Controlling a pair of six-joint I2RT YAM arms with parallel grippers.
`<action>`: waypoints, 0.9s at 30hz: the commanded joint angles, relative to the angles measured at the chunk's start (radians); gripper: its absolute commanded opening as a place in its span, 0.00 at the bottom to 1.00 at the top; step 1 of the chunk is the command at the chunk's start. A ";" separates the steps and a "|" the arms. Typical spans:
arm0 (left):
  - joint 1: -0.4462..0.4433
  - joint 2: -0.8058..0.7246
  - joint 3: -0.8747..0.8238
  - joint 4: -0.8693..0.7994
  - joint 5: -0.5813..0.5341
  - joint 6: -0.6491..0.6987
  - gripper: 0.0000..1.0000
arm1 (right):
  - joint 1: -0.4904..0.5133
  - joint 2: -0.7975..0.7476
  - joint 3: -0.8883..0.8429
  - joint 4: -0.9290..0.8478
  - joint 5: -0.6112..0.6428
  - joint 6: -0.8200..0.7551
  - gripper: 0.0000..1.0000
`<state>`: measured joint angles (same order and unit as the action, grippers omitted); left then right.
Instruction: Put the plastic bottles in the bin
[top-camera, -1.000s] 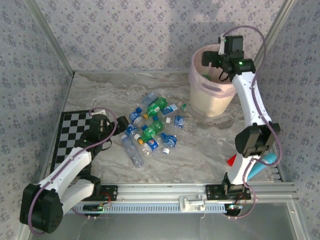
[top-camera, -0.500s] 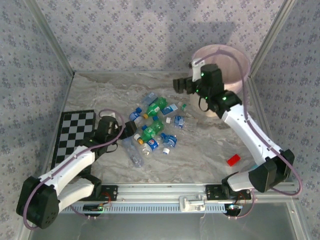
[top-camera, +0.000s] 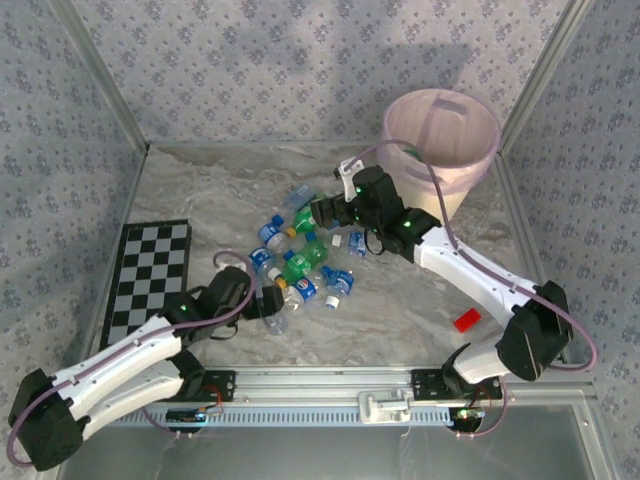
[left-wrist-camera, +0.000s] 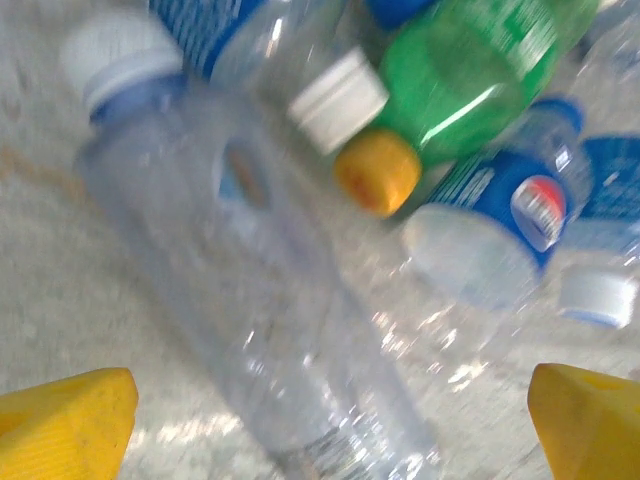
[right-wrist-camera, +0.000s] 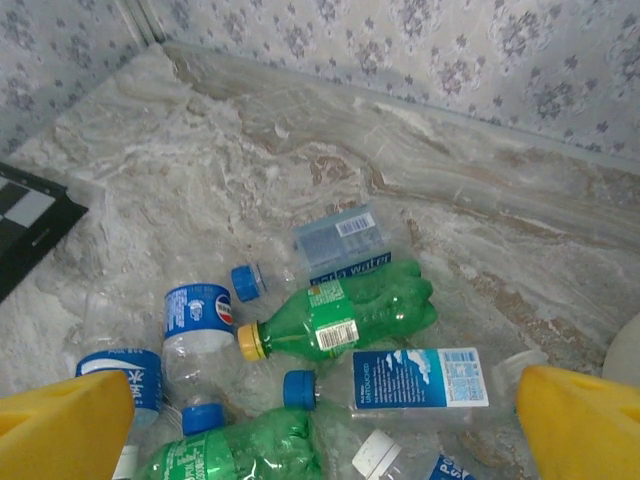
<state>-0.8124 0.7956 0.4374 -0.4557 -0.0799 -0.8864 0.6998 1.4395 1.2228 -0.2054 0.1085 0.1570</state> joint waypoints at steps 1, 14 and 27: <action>-0.041 0.007 -0.026 -0.023 -0.025 -0.062 1.00 | 0.011 0.029 0.053 -0.016 0.048 -0.010 1.00; -0.061 0.284 0.010 0.082 -0.053 -0.020 1.00 | 0.019 0.082 0.120 -0.045 0.045 -0.013 1.00; -0.060 0.289 -0.006 0.062 -0.090 -0.013 0.69 | 0.021 0.082 0.112 -0.054 0.062 -0.014 1.00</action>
<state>-0.8711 1.0874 0.4427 -0.4564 -0.1642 -0.9066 0.7124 1.5093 1.3136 -0.2447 0.1448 0.1562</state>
